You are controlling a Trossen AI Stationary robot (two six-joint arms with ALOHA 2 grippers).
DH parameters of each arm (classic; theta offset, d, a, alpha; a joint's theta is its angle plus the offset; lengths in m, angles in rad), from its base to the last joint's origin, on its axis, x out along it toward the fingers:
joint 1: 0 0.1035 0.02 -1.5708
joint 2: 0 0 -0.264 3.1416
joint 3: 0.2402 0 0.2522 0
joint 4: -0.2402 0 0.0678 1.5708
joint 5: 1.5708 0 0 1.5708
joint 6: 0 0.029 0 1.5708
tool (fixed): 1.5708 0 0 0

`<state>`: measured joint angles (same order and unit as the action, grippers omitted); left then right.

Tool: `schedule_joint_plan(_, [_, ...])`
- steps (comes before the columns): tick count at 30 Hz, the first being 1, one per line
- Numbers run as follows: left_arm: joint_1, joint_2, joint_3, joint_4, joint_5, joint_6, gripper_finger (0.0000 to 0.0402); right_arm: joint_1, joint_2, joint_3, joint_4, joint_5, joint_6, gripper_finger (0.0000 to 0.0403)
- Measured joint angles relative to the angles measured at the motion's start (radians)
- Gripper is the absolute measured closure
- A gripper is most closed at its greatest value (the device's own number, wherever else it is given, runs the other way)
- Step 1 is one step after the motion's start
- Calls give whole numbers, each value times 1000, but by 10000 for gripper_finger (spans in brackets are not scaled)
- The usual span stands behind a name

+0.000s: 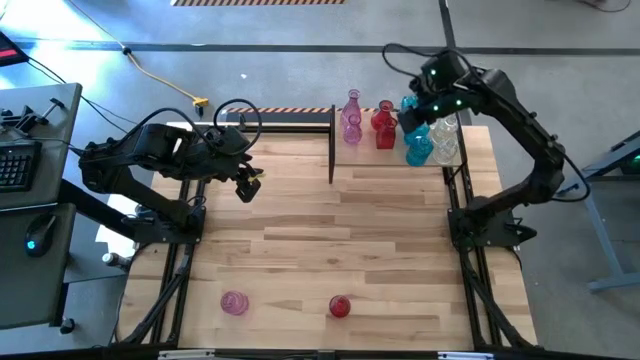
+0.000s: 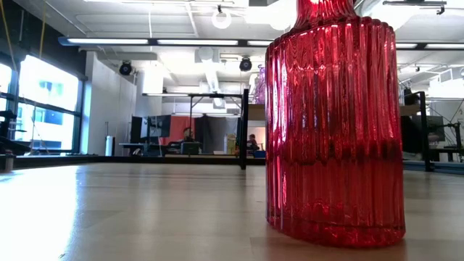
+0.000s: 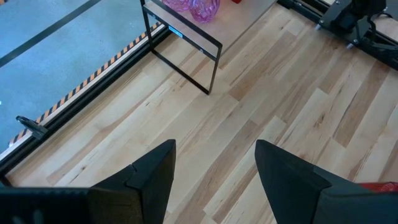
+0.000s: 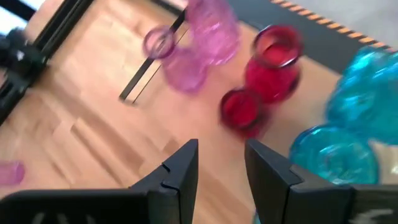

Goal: Sort vases onto shelf
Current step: Adjust the blue vases on the shelf

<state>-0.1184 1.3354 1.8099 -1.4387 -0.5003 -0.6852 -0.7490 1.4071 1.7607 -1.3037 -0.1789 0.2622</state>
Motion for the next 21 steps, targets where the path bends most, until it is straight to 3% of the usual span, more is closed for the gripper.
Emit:
schedule_joint_plan(10, [0, 0, 0, 0, 0, -1, 190, 140, -40, 0, -143, 4, 79, 291])
schedule_joint_plan(21, [0, 0, 0, 0, 0, 1, 190, 261, -69, -10, -267, 147, 146, 291])
